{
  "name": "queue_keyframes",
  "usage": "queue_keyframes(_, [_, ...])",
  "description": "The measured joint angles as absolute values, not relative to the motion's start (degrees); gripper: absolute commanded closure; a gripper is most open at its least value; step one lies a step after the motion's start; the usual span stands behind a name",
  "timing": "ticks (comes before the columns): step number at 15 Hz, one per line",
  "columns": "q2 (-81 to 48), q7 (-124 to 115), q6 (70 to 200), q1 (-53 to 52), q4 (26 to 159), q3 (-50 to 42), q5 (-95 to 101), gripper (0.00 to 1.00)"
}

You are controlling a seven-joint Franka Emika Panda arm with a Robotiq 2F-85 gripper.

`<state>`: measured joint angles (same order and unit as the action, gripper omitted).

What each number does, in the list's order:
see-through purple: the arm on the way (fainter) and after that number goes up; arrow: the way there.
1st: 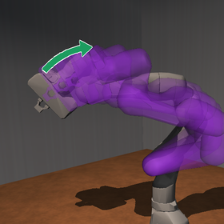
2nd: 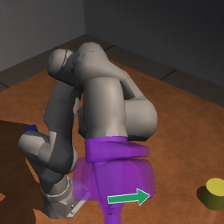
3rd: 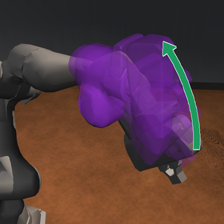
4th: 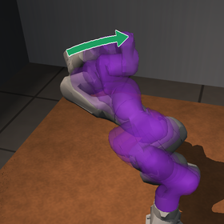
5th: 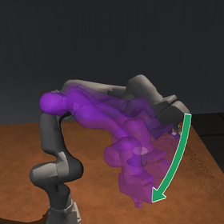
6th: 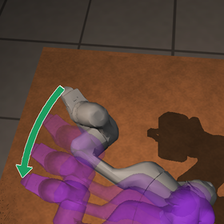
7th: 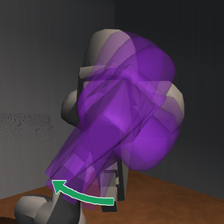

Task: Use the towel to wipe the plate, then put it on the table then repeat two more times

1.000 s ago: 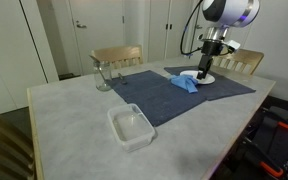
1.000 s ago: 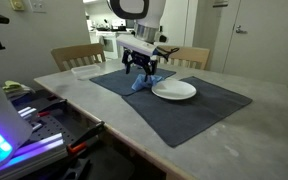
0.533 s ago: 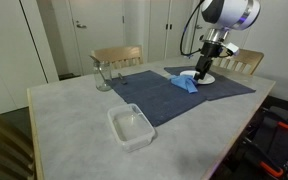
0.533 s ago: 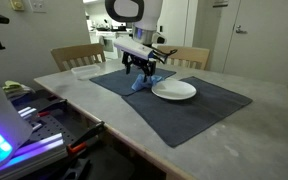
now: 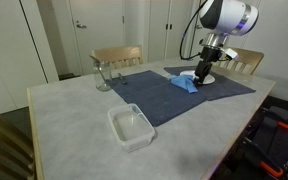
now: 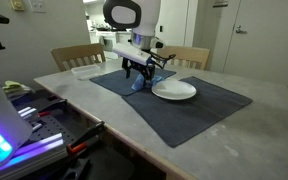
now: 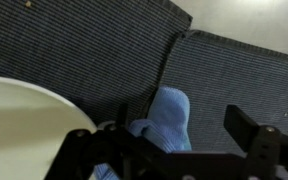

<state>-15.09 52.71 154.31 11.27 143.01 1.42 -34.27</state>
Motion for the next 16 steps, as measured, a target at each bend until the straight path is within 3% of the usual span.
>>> queue_keyframes(8, [-18.10, 53.28, 155.11, 12.07, 142.96, 2.25, -32.35, 0.89])
queue_keyframes(10, [-18.46, 53.27, 155.08, 12.09, 142.92, 2.38, -30.55, 1.00])
queue_keyframes(13, [-18.48, 53.26, 155.07, 12.25, 142.73, 2.72, -28.38, 1.00])
queue_keyframes(15, [-18.47, 53.22, 155.02, 12.28, 142.48, 2.86, -27.45, 0.73])
queue_keyframes(16, [-18.46, 53.16, 154.97, 12.28, 142.35, 2.88, -27.07, 0.67])
